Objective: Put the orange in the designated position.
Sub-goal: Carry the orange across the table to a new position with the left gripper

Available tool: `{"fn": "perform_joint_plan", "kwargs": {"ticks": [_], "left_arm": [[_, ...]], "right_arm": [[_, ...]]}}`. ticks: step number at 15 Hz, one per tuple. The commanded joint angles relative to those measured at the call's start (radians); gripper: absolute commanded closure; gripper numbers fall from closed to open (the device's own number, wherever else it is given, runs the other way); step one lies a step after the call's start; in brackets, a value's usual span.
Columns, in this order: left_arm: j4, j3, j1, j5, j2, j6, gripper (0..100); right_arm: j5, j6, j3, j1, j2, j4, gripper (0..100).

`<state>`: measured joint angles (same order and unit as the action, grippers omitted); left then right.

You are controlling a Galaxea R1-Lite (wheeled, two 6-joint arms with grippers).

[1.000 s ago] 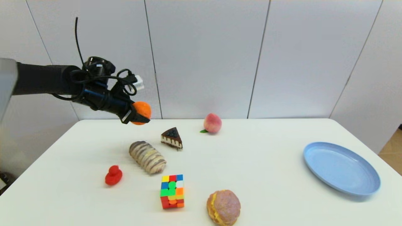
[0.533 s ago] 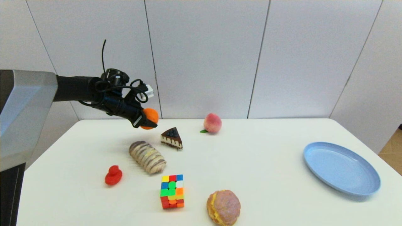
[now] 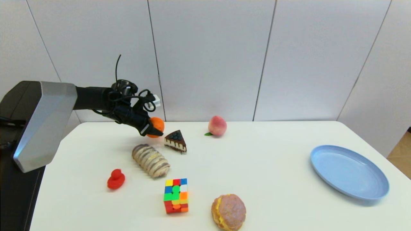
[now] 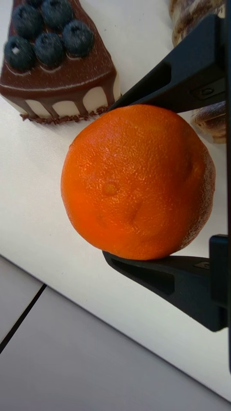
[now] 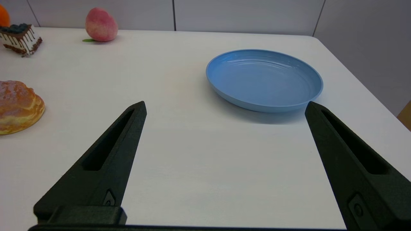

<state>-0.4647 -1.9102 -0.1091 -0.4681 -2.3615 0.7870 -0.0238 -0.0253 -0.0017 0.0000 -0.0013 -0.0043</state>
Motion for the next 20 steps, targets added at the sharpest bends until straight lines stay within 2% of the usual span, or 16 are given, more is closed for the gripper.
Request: {"fn": "perform_joint_plan", "kwargs": {"ticks": [1,20], "left_arm": [[-0.005,-0.006,0.003,-0.003,-0.022,0.005,100],[-0.008,-0.007,-0.003,-0.003,-0.021,0.003,100]], "right_arm": [[-0.001,-0.001,0.0,0.0,0.001,0.0,0],[-0.001,-0.001,0.0,0.0,0.001,0.0,0]]}}
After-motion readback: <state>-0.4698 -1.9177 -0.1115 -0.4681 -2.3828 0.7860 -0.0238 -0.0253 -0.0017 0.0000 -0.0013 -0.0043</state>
